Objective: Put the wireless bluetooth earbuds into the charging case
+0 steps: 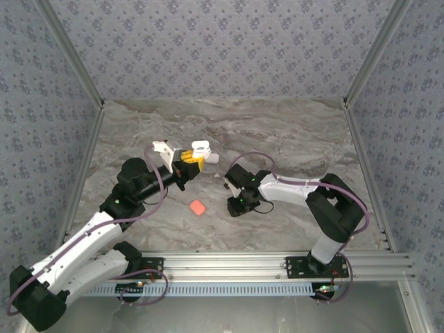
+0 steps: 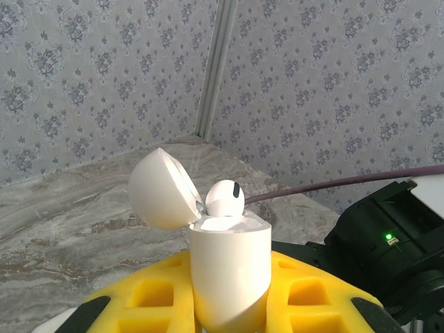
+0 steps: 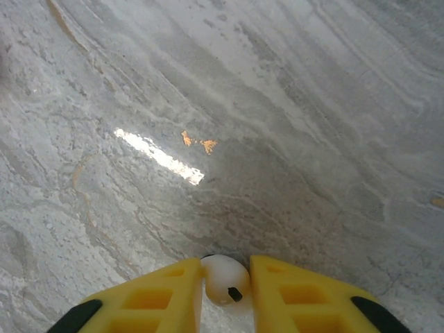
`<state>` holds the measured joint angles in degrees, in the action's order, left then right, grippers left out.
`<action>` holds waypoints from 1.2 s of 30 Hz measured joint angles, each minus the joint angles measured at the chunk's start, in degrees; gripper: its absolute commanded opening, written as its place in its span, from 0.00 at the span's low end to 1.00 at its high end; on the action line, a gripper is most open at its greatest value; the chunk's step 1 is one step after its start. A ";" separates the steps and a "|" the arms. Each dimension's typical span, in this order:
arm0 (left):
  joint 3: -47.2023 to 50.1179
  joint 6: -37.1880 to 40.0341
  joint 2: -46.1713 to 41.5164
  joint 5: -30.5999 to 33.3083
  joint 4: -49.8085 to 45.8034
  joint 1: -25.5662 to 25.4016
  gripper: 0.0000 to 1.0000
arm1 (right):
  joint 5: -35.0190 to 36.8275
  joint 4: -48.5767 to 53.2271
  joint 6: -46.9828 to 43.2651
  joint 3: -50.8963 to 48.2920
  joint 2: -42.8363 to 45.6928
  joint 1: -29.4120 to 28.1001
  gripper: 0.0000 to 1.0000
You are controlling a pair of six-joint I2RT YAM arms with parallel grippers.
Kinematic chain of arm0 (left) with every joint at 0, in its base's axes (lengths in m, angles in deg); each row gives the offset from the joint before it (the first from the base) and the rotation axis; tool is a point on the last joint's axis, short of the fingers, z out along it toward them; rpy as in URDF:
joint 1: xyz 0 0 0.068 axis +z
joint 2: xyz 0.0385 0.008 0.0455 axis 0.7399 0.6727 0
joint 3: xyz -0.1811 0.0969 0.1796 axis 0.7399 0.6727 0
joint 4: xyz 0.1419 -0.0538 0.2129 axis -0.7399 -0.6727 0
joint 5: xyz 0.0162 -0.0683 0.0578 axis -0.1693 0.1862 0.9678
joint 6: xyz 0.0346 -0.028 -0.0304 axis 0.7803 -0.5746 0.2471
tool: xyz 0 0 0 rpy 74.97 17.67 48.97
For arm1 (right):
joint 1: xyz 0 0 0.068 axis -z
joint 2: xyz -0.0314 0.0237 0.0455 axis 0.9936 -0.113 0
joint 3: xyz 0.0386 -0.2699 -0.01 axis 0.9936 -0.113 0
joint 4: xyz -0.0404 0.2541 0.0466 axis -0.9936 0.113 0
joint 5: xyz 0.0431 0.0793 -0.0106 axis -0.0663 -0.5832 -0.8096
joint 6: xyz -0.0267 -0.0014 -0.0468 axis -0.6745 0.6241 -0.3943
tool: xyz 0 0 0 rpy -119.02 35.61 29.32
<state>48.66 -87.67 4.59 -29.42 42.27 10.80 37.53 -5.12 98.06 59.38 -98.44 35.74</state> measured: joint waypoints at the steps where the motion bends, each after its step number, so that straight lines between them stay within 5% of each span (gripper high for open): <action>1: 0.00 0.00 0.00 0.00 0.02 0.00 0.00 | 0.02 0.04 -0.09 -0.04 0.20 0.00 0.23; 8: 0.00 -0.02 0.42 -0.20 0.20 0.00 0.00 | 0.70 0.15 0.11 -2.23 7.45 0.96 0.23; 21: -0.31 -2.03 6.08 -5.51 4.09 -0.22 0.00 | 5.20 -4.04 -0.20 5.40 37.79 8.17 0.23; 36: -5.22 -2.45 9.99 -14.19 6.93 -1.46 0.00 | 3.98 -10.86 -8.35 19.37 31.63 2.62 0.22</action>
<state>43.43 -90.12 14.58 -43.60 49.20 9.33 41.51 -15.98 89.71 78.74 -66.81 38.37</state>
